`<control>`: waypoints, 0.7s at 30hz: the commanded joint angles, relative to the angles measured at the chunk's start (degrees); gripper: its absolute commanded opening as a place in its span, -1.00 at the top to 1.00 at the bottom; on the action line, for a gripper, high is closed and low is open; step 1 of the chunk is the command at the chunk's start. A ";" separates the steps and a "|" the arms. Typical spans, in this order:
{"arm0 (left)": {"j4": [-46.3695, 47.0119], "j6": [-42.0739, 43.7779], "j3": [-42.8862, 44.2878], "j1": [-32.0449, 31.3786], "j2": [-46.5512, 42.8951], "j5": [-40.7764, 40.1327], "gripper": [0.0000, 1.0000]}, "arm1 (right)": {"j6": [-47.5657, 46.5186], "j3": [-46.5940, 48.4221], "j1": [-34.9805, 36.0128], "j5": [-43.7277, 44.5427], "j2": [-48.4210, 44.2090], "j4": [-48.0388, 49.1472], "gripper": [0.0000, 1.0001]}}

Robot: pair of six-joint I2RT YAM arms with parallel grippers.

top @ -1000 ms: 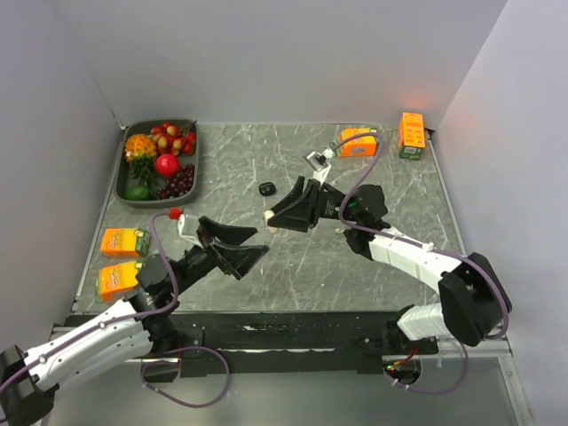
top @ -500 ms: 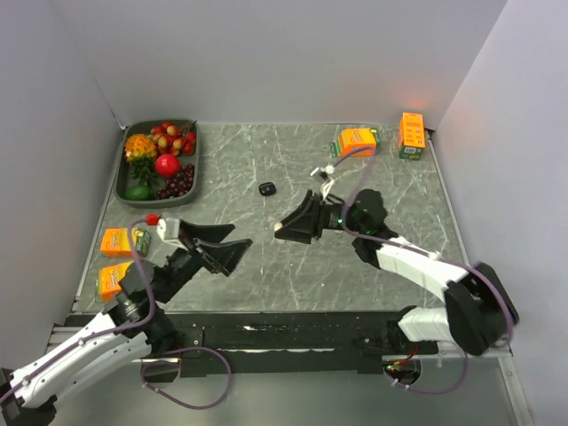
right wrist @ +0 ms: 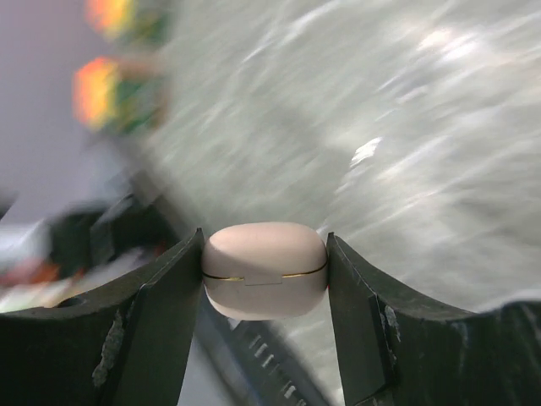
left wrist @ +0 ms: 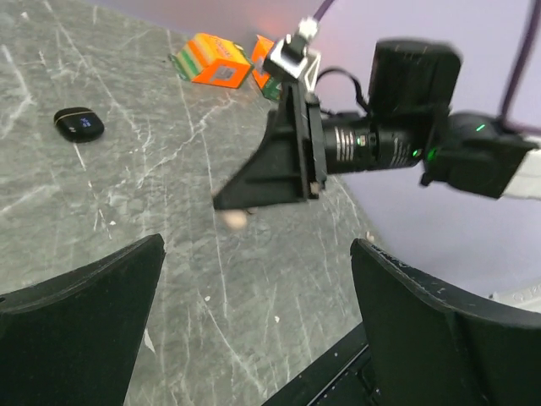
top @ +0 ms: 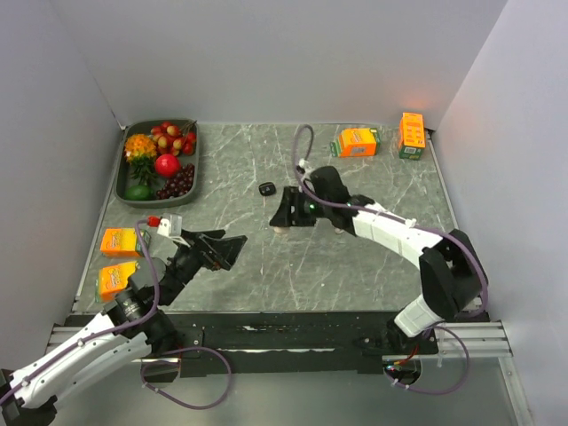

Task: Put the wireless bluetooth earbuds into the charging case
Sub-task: Adjust the charging case at the center of the board.

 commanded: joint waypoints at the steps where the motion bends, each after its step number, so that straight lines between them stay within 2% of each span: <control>1: -0.76 -3.17 0.28 -0.05 0.12 -3.91 -0.96 | -9.58 13.96 5.66 34.95 5.83 -30.68 1.00; 2: -1.29 -3.61 0.28 -0.05 0.47 -4.96 -0.97 | -8.98 17.46 6.20 44.31 7.07 -33.49 1.00; 6: -3.66 -5.99 0.54 -0.05 2.05 -6.29 -0.98 | -6.77 21.71 6.47 52.29 12.52 -39.05 1.00; 12: -5.77 -8.45 0.11 -0.05 3.90 -4.18 -0.98 | -5.81 23.56 6.91 49.94 20.08 -38.89 1.00; 19: -4.37 -10.38 -2.00 -0.05 5.04 -2.42 -0.98 | -5.54 22.24 7.26 46.87 22.46 -37.39 1.00; 21: -4.19 -10.38 -1.92 0.03 5.65 -2.42 -0.96 | -5.20 22.16 7.26 46.07 22.38 -37.48 0.89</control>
